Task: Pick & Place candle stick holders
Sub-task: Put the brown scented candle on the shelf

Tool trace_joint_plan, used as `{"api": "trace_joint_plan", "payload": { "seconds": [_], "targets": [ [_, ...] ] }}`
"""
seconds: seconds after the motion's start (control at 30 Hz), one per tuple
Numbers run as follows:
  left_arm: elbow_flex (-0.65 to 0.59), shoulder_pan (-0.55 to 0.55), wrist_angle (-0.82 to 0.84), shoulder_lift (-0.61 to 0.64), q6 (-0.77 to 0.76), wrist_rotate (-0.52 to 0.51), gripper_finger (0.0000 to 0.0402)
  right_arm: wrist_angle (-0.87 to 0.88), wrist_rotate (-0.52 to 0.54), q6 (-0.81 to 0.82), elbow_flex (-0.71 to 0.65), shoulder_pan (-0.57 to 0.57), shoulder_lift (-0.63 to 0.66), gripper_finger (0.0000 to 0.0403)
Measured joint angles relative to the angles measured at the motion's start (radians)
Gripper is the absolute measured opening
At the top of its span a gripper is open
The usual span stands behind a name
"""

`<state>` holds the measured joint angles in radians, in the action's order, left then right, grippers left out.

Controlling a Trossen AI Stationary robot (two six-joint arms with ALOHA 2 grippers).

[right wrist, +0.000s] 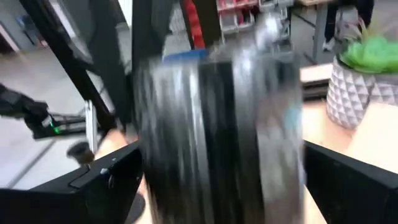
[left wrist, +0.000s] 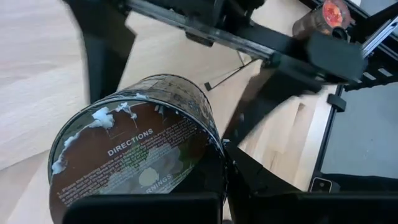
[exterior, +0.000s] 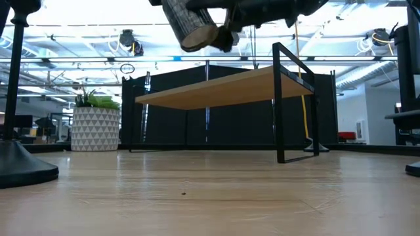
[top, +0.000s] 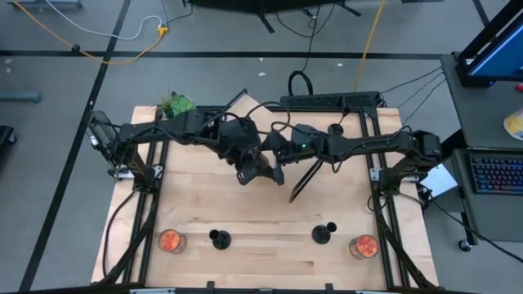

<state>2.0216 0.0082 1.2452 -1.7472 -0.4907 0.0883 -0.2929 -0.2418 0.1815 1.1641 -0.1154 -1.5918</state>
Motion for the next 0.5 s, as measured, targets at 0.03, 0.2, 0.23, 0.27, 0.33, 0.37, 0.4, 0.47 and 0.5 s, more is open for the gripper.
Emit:
{"api": "trace_joint_plan", "payload": {
  "seconds": [0.03, 0.2, 0.23, 0.27, 0.33, 0.37, 0.4, 0.47, 0.5],
  "targets": [
    [0.0, 0.0, -0.005, -0.005, 0.004, 0.003, 0.0, 0.0, -0.001, 0.005, 0.006, 0.0, -0.008, 0.04],
    [-0.001, 0.0, -0.018, -0.025, 0.018, 0.019, 0.0, 0.017, -0.009, 0.006, 0.022, 0.002, -0.009, 0.04],
    [-0.001, 0.0, -0.022, -0.024, 0.018, 0.022, 0.0, 0.02, -0.007, 0.007, 0.022, 0.002, -0.006, 0.04],
    [0.0, 0.0, -0.023, -0.023, 0.018, 0.022, 0.0, 0.03, -0.006, 0.008, 0.023, 0.002, -0.006, 0.0399],
    [0.0, 0.002, -0.016, -0.024, 0.019, 0.021, 0.0, 0.057, -0.006, 0.008, 0.022, 0.002, -0.011, 0.0397],
    [0.0, 0.003, -0.016, -0.027, 0.02, 0.026, 0.0, 0.062, -0.005, 0.01, 0.02, 0.002, -0.012, 0.0395],
    [0.0, 0.003, -0.018, -0.027, 0.025, 0.026, 0.0, 0.064, -0.002, 0.015, 0.02, 0.004, -0.012, 0.0395],
    [0.0, 0.003, -0.021, -0.027, 0.029, 0.031, 0.0, 0.055, 0.002, 0.016, 0.021, 0.006, -0.009, 0.0394],
    [0.0, 0.003, -0.022, -0.028, 0.031, 0.034, 0.0, 0.055, 0.001, 0.016, 0.021, 0.006, -0.008, 0.0394]
  ]
}}
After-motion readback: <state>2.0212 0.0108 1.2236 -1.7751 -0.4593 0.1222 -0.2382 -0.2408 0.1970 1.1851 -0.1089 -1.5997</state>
